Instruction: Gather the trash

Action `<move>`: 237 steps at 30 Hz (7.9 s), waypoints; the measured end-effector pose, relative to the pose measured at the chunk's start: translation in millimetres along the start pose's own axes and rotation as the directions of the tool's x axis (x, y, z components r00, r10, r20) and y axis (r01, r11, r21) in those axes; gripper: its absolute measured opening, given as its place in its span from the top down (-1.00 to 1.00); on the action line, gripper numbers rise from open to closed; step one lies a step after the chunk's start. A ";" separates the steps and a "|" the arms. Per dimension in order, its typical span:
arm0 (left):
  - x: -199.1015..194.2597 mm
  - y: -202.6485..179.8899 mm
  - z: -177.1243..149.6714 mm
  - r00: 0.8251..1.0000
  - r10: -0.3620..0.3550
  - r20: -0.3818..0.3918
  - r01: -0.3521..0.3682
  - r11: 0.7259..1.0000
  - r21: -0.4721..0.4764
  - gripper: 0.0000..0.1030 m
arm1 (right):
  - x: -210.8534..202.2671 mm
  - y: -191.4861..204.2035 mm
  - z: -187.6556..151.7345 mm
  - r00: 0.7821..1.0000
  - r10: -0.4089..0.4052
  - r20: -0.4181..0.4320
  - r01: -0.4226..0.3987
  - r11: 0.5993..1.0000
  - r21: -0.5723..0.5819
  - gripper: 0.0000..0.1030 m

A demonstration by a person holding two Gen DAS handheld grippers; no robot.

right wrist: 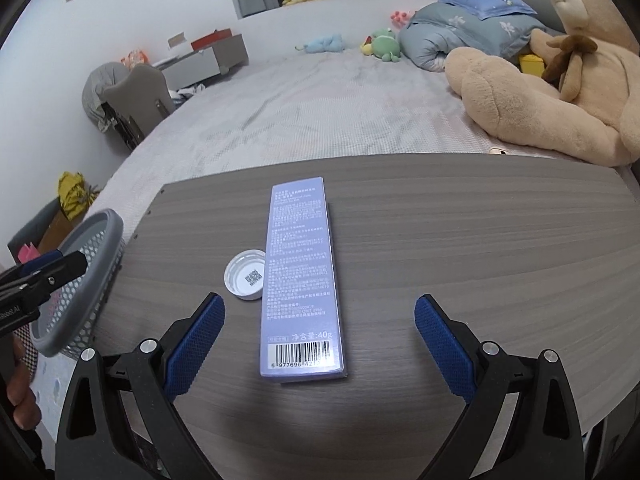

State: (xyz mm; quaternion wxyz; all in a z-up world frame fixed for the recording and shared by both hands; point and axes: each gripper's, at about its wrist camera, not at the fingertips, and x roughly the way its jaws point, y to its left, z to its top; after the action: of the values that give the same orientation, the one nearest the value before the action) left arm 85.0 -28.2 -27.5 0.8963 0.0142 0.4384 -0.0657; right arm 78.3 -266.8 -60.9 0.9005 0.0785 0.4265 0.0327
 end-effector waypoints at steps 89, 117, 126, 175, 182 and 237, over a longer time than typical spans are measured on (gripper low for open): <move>51.0 -97.2 -5.1 0.994 -0.108 -0.027 0.111 0.983 0.149 0.24 | -28.1 -42.4 -6.3 0.998 -0.030 0.051 0.029 0.999 0.021 0.17; -36.6 99.6 -15.2 0.987 0.097 0.132 -0.078 0.987 -0.139 0.24 | -16.5 154.6 27.0 0.971 0.239 0.031 -0.224 0.943 -0.248 0.17; -46.0 162.0 -24.8 0.980 0.159 0.123 -0.128 0.964 -0.232 0.24 | -5.0 231.1 28.3 0.945 0.327 -0.029 -0.317 0.884 -0.345 0.17; -39.5 209.4 -36.1 0.970 0.232 0.070 -0.203 0.937 -0.284 -0.57 | 24.6 285.2 15.4 0.926 0.370 -0.080 -0.372 0.851 -0.370 -0.46; -40.2 207.8 -38.5 0.969 0.238 0.063 -0.212 0.936 -0.280 -0.58 | 24.1 279.3 14.7 0.926 0.370 -0.076 -0.372 0.857 -0.357 -0.48; -32.8 202.1 -41.4 0.964 0.265 0.005 -0.255 0.931 -0.261 -0.64 | 21.1 269.5 13.4 0.924 0.377 -0.063 -0.376 0.867 -0.327 -0.72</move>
State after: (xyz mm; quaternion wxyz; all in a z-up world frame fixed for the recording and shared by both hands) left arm 58.9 179.0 -33.6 0.8998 -0.0459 0.4195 0.1108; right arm 104.2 0.0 -23.0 0.8777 0.0070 0.3898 0.2787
